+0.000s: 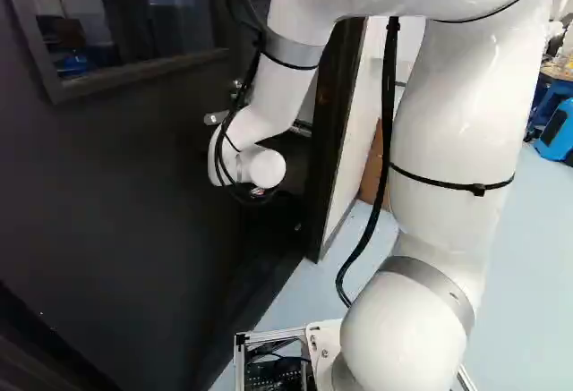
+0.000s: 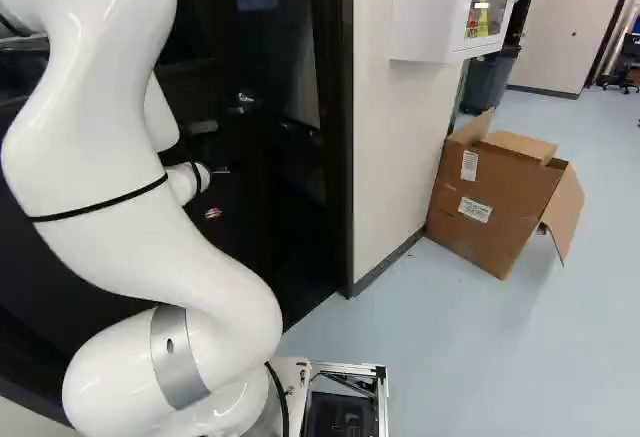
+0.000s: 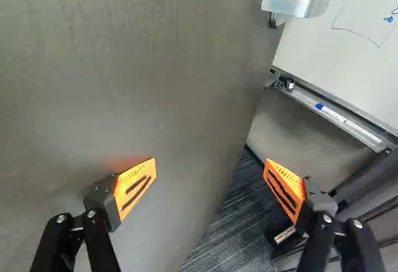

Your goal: Open the door and move inside

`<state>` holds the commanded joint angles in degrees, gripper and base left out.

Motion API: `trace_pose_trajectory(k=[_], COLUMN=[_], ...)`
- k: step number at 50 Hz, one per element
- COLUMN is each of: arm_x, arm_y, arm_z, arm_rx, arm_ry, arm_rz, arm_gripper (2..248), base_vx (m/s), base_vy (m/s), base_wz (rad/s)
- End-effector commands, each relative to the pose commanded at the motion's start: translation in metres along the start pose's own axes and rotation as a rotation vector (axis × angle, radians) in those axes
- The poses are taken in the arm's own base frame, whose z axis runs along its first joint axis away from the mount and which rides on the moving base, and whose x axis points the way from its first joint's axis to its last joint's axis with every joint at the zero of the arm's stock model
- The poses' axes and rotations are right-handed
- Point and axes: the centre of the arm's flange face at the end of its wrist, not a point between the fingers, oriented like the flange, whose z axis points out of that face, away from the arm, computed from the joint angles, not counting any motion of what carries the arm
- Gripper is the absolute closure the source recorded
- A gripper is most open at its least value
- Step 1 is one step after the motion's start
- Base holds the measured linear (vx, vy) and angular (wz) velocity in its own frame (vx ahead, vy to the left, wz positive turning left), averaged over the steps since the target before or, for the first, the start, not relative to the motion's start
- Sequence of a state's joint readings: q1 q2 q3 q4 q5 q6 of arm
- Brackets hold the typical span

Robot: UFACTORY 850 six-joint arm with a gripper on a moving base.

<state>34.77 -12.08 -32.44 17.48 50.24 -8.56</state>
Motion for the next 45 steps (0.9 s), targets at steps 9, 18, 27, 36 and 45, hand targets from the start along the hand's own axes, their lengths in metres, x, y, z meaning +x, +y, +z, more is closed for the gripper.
trace_pose_trajectory(k=[9, 18, 27, 36, 45], arm_x=[0.002, 0.004, 0.006, 0.009, 0.011], arm_y=[-0.012, -0.026, -0.040, -0.054, -0.068], arm_z=[0.006, 0.012, 0.018, 0.025, 0.031], arm_rx=[0.022, 0.049, 0.078, 0.107, 0.137], arm_ry=[0.004, 0.009, 0.015, 0.022, 0.029], arm_rz=[-0.008, -0.018, -0.031, -0.045, -0.059], arm_gripper=[3, 3, 3, 3, 3], base_vx=[0.000, 0.000, 0.000, 0.000, 0.000], base_vy=[0.000, 0.000, 0.000, 0.000, 0.000], base_wz=[0.000, 0.000, 0.000, 0.000, 0.000])
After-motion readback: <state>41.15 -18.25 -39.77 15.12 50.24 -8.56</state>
